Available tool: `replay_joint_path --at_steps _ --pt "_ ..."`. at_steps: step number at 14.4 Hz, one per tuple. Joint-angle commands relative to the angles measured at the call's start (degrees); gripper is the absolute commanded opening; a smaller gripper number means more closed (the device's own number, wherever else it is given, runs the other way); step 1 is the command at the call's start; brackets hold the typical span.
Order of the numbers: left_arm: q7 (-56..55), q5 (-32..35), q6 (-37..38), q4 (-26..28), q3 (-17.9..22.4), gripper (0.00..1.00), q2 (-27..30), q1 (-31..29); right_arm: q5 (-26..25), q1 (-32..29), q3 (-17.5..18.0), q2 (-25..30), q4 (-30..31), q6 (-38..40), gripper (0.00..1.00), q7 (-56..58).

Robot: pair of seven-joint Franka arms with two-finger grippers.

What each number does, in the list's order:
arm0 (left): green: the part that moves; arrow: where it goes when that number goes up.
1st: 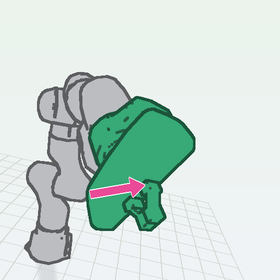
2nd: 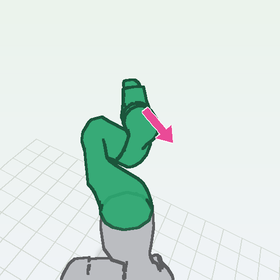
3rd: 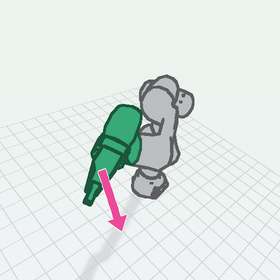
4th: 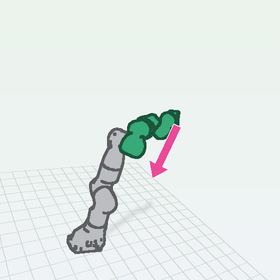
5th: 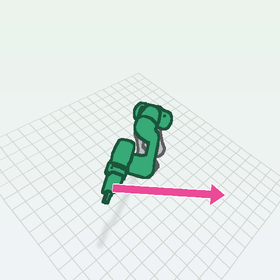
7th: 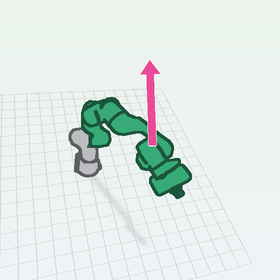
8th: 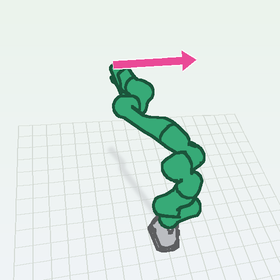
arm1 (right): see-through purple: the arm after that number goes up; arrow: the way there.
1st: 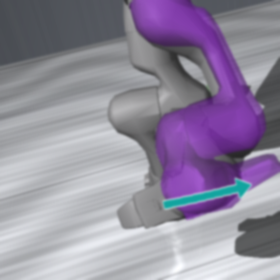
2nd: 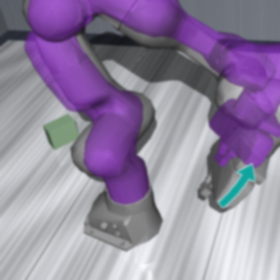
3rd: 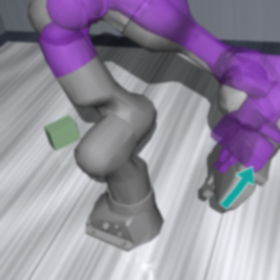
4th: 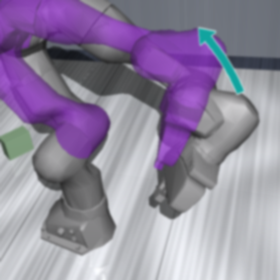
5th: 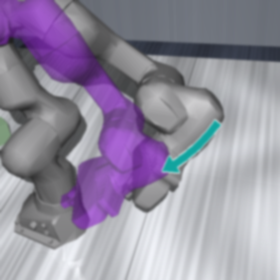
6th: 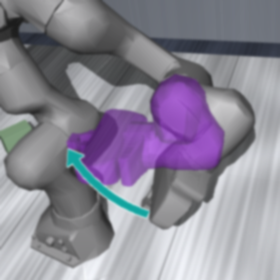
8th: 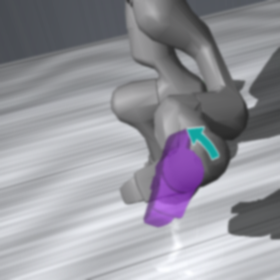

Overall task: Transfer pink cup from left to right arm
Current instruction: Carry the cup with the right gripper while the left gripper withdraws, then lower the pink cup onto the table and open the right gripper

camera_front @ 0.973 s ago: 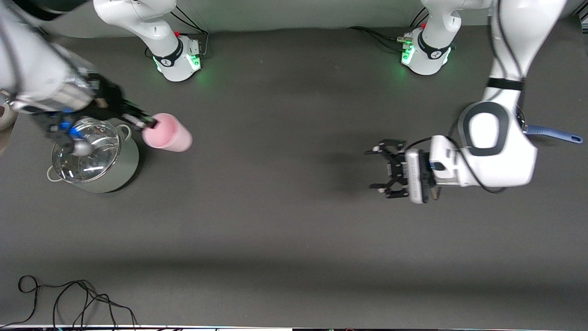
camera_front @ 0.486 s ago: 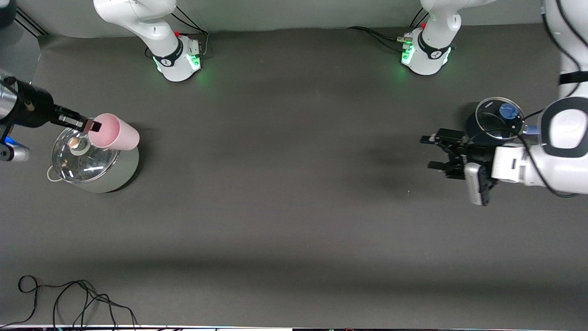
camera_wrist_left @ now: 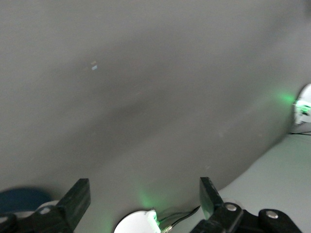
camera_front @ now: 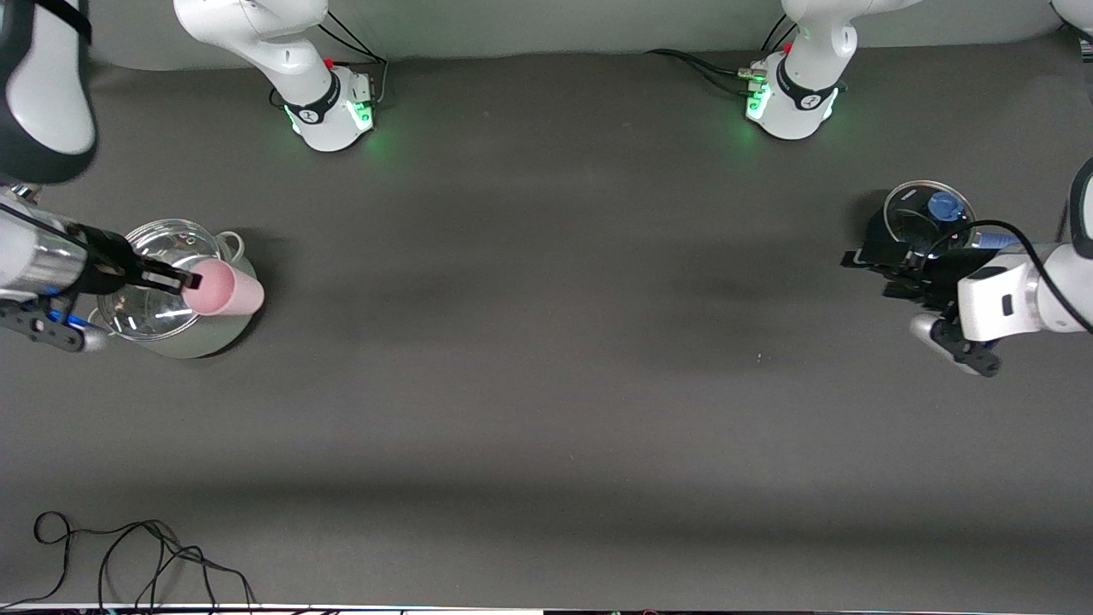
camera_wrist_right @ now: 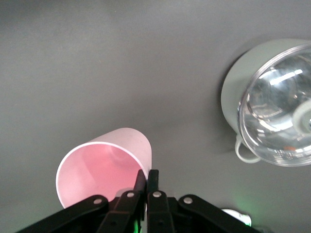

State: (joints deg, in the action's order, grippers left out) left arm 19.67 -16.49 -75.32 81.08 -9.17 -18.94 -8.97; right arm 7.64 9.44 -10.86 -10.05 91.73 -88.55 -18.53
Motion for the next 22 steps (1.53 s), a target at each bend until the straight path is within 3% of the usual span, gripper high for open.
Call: replay_joint_path --at_steps 1,4,6,8,10,12,17,21,22 --pt "-9.5 2.7 1.9 -0.5 0.6 1.00 4.5 0.3 -0.9 0.5 -0.4 1.9 7.7 -7.7 0.00 2.8" --pt "-14.7 7.9 1.7 -1.2 0.7 1.00 5.1 0.2 -0.8 0.5 -1.2 1.3 14.8 -17.6 0.00 5.1" --pt "-23.7 14.7 0.2 -1.1 -0.3 1.00 5.9 2.0 -0.8 0.5 -1.2 0.8 19.0 -24.2 0.00 5.3" --pt "-24.9 19.6 -0.1 0.0 -0.8 1.00 6.3 4.5 -0.8 0.5 -1.2 0.1 23.3 -31.1 0.00 6.2" --pt "-24.9 19.7 -5.1 4.9 -0.8 1.00 9.8 4.3 -0.7 0.3 -1.2 -1.1 25.7 -35.4 0.00 8.1" --pt "-24.7 19.7 -11.5 13.4 -0.7 1.00 15.0 4.0 -0.2 -0.1 -1.2 -2.5 27.2 -38.3 0.00 8.1" --pt "-22.0 19.2 -12.7 14.7 -0.4 1.00 16.6 3.8 -0.1 0.1 -1.2 -6.0 30.8 -46.4 0.00 8.1" --pt "-21.6 18.3 -16.1 18.3 -0.2 1.00 19.6 2.9 -0.1 0.2 -1.1 -7.3 30.9 -47.9 0.00 8.0" --pt "-21.5 18.0 -16.2 18.3 -0.2 1.00 19.6 2.9 -0.1 0.2 -1.1 -7.0 30.9 -47.9 0.28 8.0"
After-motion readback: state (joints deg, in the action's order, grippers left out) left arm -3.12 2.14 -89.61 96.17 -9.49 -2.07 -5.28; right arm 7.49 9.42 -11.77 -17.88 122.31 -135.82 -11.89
